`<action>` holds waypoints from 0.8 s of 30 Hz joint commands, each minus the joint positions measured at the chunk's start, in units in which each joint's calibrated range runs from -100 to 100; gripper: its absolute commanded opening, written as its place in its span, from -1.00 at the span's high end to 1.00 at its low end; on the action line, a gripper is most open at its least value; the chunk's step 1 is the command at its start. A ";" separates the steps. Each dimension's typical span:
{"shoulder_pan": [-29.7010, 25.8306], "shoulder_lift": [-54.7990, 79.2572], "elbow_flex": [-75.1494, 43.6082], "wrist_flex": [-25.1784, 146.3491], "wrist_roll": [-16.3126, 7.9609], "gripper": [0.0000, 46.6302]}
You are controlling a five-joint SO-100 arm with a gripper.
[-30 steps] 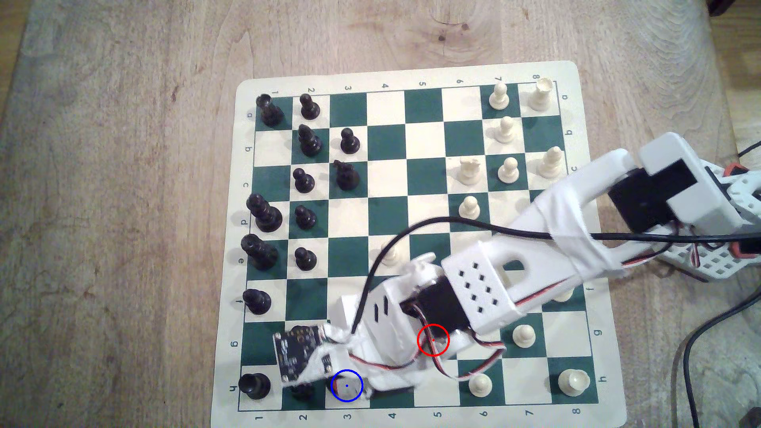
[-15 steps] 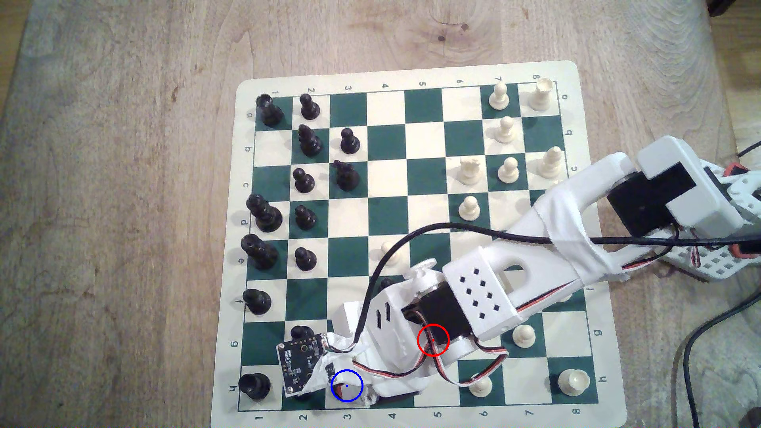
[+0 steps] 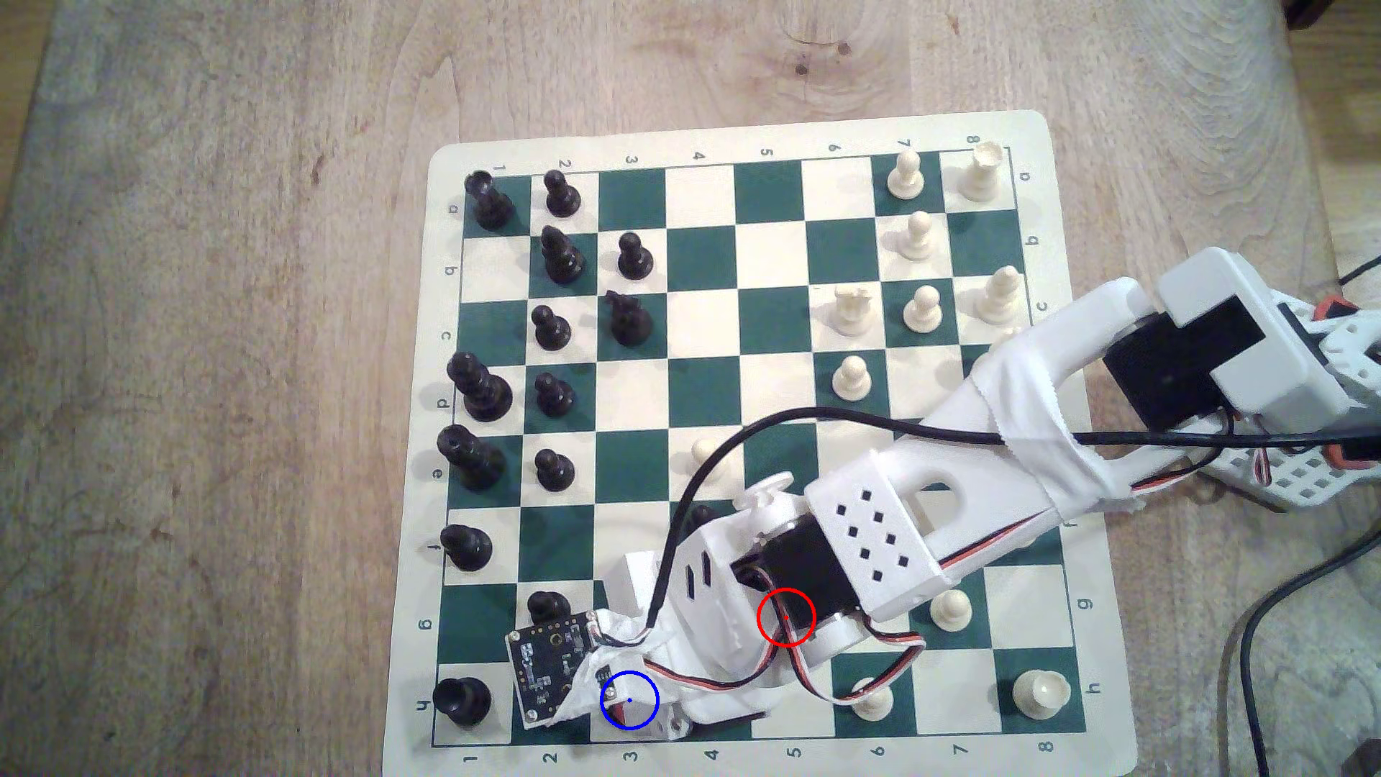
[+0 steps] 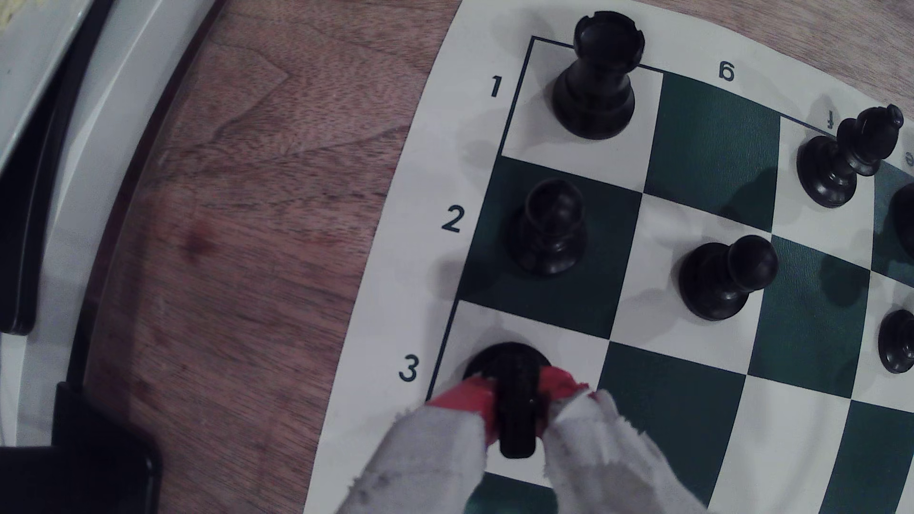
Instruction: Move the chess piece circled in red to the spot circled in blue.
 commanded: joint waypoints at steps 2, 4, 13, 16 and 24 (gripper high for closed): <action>-0.18 -2.00 -4.51 0.29 0.10 0.64; -0.18 -2.08 -4.51 0.29 0.10 0.40; 0.60 -7.26 -2.87 0.29 -0.10 0.11; 1.07 -11.25 0.03 0.62 -0.15 0.10; 1.15 -26.28 18.79 -2.49 -0.29 0.09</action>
